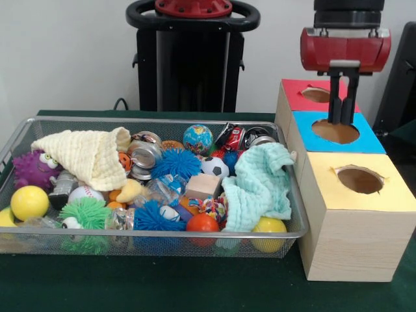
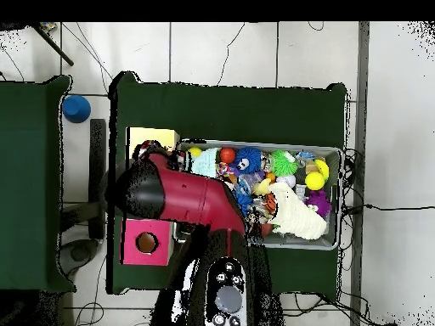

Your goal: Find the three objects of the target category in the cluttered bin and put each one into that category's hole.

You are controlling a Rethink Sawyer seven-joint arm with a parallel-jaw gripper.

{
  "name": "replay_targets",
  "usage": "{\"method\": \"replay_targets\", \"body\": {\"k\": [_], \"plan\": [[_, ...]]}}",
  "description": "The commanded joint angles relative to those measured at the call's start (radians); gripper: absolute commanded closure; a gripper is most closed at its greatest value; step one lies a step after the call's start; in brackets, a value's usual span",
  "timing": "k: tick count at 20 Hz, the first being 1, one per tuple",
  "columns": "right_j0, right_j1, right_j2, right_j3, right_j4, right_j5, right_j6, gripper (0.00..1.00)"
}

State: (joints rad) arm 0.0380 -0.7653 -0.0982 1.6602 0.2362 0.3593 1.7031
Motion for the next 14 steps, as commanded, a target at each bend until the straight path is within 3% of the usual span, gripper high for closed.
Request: {"method": "replay_targets", "body": {"k": [1,6,14], "plan": [[-0.101,-0.047,0.134,0.103,-0.042,0.122,-0.015,1.00],[-0.232,-0.039,0.214,0.140,-0.088,0.082,-0.109,1.00],[-0.292,-0.057,0.239,0.135,-0.168,0.122,-0.101,1.00]]}}
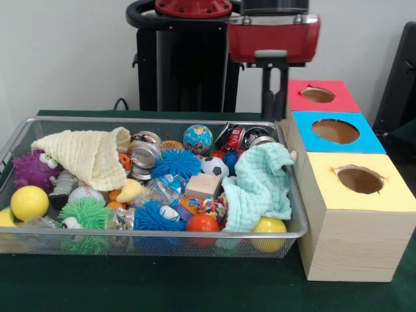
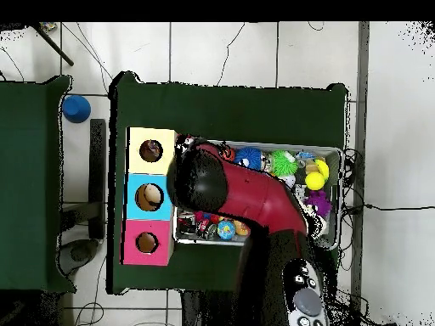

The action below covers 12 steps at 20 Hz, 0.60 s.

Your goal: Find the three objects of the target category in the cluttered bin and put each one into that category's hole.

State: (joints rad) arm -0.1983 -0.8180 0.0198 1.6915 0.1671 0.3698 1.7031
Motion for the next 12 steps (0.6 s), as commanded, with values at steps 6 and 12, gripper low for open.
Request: {"method": "replay_targets", "body": {"k": [6,12], "plan": [[-0.082,-0.012,0.153,0.106,-0.139,0.125,-0.076,1.00],[-0.088,-0.013,0.160,0.097,-0.167,0.134,-0.051,1.00]]}}
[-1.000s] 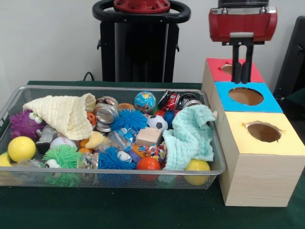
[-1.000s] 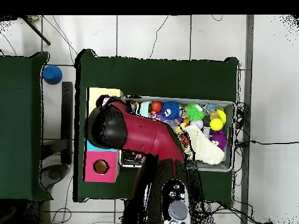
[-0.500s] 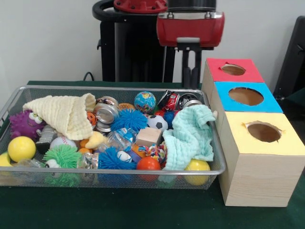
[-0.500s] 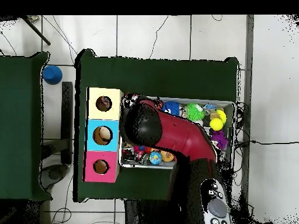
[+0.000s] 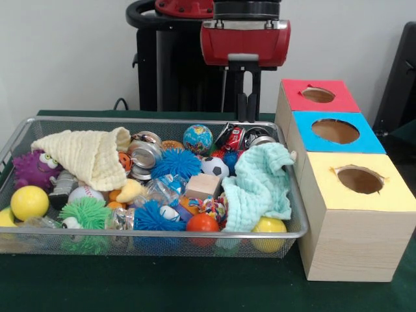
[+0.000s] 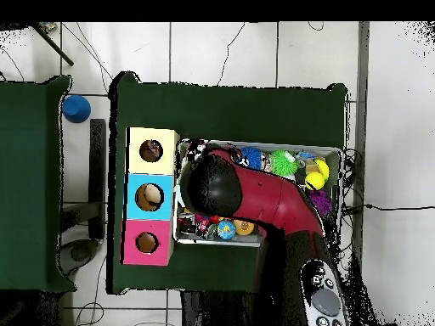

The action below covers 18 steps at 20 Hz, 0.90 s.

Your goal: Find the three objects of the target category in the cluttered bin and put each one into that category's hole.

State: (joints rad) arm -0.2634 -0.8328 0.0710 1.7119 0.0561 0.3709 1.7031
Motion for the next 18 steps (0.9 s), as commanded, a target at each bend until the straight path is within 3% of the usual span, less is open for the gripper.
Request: {"method": "replay_targets", "body": {"k": [1,18], "plan": [[-0.023,0.002,0.108,0.076,-0.061,0.132,-0.047,1.00],[-0.073,-0.005,0.129,0.066,-0.107,0.153,-0.053,1.00]]}}
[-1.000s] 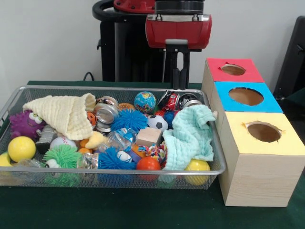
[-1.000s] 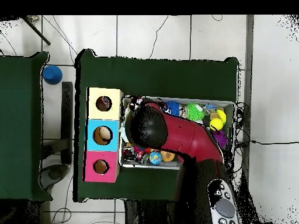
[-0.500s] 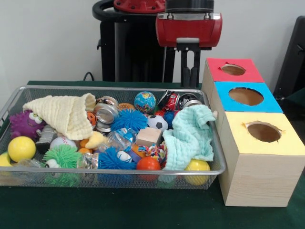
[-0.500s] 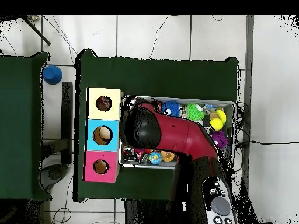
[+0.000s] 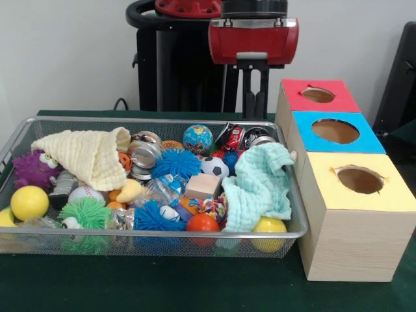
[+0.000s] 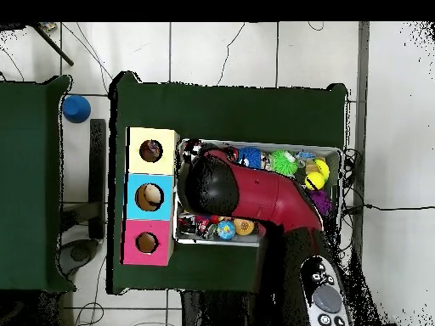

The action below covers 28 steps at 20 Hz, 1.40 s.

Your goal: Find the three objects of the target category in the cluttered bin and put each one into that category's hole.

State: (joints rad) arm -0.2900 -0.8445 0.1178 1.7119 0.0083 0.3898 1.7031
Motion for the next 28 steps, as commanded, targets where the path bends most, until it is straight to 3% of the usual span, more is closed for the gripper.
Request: {"method": "replay_targets", "body": {"k": [1,18,28], "plan": [[-0.048,0.005,0.085,0.067,-0.059,0.136,-0.054,1.00],[-0.058,0.002,0.075,0.052,-0.108,0.146,-0.043,1.00],[-0.056,0.021,0.080,0.028,-0.167,0.082,-0.033,1.00]]}}
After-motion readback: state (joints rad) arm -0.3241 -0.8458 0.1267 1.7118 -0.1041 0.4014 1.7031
